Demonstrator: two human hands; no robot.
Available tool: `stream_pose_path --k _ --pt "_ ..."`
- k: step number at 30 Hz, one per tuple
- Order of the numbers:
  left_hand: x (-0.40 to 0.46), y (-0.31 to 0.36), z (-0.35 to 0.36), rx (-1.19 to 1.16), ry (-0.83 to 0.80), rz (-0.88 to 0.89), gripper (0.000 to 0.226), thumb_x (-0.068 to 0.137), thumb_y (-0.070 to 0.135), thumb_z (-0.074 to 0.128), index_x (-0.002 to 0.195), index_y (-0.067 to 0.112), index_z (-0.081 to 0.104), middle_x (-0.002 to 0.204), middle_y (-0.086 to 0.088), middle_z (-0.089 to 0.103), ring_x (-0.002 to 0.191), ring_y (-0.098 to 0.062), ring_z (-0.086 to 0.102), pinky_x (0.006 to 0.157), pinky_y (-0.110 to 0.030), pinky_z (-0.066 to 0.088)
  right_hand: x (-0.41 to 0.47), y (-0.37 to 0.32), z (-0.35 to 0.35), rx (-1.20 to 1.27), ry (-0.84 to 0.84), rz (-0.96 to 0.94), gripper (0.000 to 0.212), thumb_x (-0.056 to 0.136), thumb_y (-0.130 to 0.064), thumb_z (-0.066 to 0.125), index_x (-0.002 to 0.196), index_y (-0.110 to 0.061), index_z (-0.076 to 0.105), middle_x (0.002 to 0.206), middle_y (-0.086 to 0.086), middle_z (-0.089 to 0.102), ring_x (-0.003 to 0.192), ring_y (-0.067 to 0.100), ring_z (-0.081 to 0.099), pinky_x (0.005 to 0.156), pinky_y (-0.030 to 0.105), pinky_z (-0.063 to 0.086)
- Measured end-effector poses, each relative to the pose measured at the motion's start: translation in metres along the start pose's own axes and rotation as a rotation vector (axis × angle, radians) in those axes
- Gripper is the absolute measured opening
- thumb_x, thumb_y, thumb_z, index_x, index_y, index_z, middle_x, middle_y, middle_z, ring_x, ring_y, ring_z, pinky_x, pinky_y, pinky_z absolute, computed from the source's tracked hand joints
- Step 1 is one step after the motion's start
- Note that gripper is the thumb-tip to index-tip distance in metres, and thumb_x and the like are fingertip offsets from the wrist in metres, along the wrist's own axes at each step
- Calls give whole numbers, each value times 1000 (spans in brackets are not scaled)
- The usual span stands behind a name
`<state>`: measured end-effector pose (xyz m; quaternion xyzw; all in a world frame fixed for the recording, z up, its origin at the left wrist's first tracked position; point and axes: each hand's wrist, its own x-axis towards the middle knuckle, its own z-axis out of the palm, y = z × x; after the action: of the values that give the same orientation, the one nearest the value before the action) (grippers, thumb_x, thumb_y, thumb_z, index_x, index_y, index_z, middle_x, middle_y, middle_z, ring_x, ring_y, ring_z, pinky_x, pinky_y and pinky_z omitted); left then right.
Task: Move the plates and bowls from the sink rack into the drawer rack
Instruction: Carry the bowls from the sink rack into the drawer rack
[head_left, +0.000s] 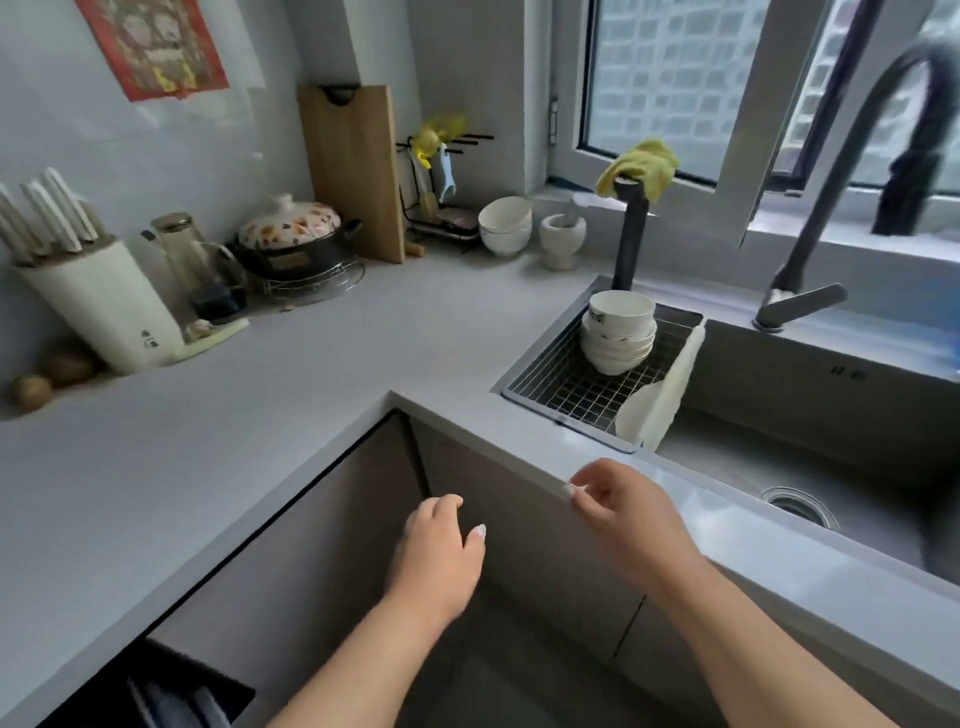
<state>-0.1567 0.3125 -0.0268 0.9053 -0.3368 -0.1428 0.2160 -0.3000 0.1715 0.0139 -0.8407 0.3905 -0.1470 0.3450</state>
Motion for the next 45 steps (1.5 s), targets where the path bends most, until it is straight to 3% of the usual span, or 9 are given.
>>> stream_pose_path --k 6,12,17,23,27,32,38,42,45 --pt "57 28 10 -5 -38 72 61 98 42 43 150 16 24 155 -3 25 143 -19 23 113 -34 29 31 18 -16 16 55 108 20 92 -42 55 104 -27 60 81 -12 61 72 0 56 54 15 36" --pt "128 45 19 35 -126 122 71 98 44 42 154 16 7 162 -5 7 149 -21 6 120 -41 19 91 23 -24 -25 95 194 26 91 -42 57 110 -24 60 92 -8 60 82 8 55 57 11 36" --pt "184 44 32 203 -235 181 77 99 51 32 154 16 -8 161 -10 -14 148 -24 -14 120 -39 -4 153 30 -17 -25 107 280 29 91 -42 57 114 -24 59 95 -6 61 86 13 58 71 27 48" --pt "234 41 58 456 -260 279 80 93 67 7 149 18 -21 154 -11 -30 140 -24 -33 118 -47 -14 231 45 -18 -83 134 345 39 91 -42 56 123 -19 51 89 -5 61 74 11 56 65 27 39" --pt "251 39 59 496 -226 347 80 90 71 2 146 22 -25 153 -11 -31 140 -24 -34 117 -49 -13 285 55 -23 -98 187 382 43 93 -36 54 131 -18 43 75 -8 54 67 11 55 58 29 41" --pt "266 40 58 493 -226 379 85 87 72 -3 145 16 -29 153 -8 -33 139 -22 -35 118 -48 -13 340 69 -22 -66 207 466 48 92 -32 54 136 -23 37 95 5 62 68 17 59 51 28 41" --pt "274 42 58 496 -225 387 85 87 70 -4 146 14 -26 154 -6 -31 140 -20 -34 117 -46 -17 370 82 -17 -151 133 482 34 90 -33 57 118 -14 54 104 14 65 93 31 62 79 41 54" --pt "277 44 58 511 -222 393 84 89 70 -1 147 14 -25 154 -7 -31 141 -20 -33 117 -46 -17 377 89 -18 -82 225 463 20 91 -29 56 100 -12 58 101 18 64 92 34 59 76 37 50" --pt "278 44 58 518 -223 393 84 90 69 0 147 14 -25 155 -7 -30 141 -21 -33 117 -46 -17 378 90 -20 -29 305 419 16 94 -25 52 106 -14 55 106 13 64 97 32 58 78 36 46"
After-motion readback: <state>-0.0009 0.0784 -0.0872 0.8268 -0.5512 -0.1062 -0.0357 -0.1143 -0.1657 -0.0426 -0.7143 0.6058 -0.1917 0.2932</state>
